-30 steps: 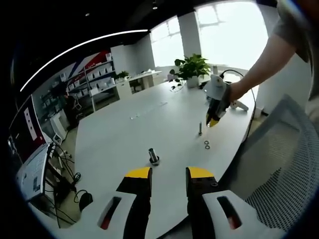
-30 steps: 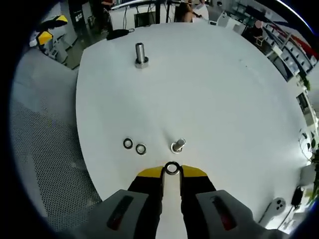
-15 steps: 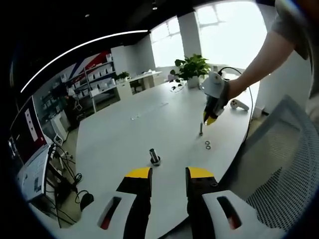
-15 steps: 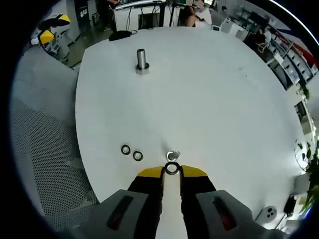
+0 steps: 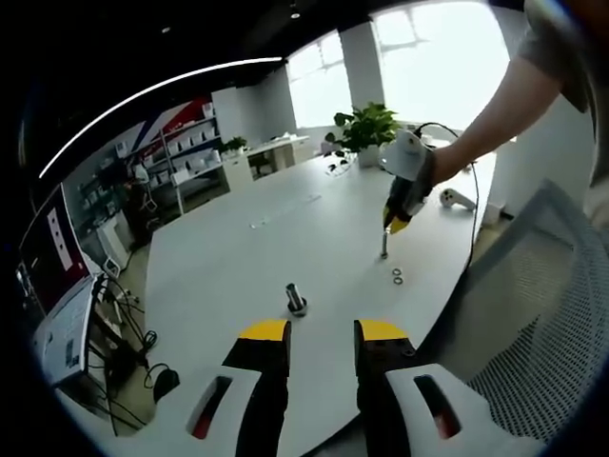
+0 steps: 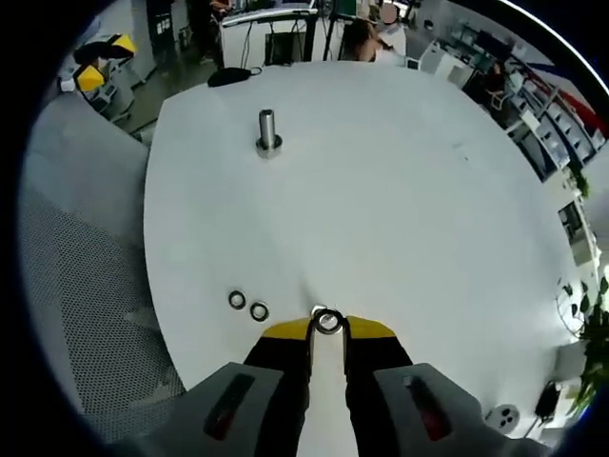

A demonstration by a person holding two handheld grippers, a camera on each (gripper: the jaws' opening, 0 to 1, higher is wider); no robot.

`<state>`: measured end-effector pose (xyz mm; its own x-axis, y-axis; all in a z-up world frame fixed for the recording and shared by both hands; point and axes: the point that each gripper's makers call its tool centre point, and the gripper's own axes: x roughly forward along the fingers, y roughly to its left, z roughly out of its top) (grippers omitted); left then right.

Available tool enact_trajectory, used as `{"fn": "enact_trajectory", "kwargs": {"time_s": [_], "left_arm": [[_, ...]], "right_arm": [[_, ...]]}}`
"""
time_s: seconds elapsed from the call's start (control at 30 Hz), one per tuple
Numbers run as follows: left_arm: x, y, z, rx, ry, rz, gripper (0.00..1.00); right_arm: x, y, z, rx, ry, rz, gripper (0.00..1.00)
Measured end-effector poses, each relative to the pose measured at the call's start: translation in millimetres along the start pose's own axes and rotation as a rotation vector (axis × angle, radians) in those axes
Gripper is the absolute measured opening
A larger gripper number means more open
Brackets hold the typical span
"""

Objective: Place the washer onto the threaded stud by aligning its center hole with the stud, sliding it down to the base, and recovering from edge contact or off-axis alignment until the washer reaches the visible bottom stop.

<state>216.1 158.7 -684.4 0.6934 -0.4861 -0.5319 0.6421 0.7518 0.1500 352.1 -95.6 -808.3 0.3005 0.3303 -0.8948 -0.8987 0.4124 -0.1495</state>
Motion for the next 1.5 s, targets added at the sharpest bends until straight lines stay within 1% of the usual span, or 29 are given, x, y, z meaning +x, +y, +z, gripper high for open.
{"fn": "enact_trajectory", "kwargs": {"time_s": [0.5, 0.87, 1.13, 1.5], "left_arm": [[-1, 1.2, 0.5, -0.005, -0.001, 0.006, 0.24], [-1, 1.4, -1.2, -0.004, 0.009, 0.008, 0.24], [0, 1.4, -2.2, -0.005, 0.015, 0.007, 0.24], [0, 2.5, -4.2, -0.004, 0.027, 0.013, 0.24]], "right_arm": [[9, -1, -0.7, -0.002, 0.026, 0.018, 0.14], [16, 1, -2.6, -0.005, 0.045, 0.032, 0.14], [26, -2, -5.5, 0.0, 0.053, 0.045, 0.14], [41, 6, -12.2, 0.014, 0.075, 0.069, 0.14]]}}
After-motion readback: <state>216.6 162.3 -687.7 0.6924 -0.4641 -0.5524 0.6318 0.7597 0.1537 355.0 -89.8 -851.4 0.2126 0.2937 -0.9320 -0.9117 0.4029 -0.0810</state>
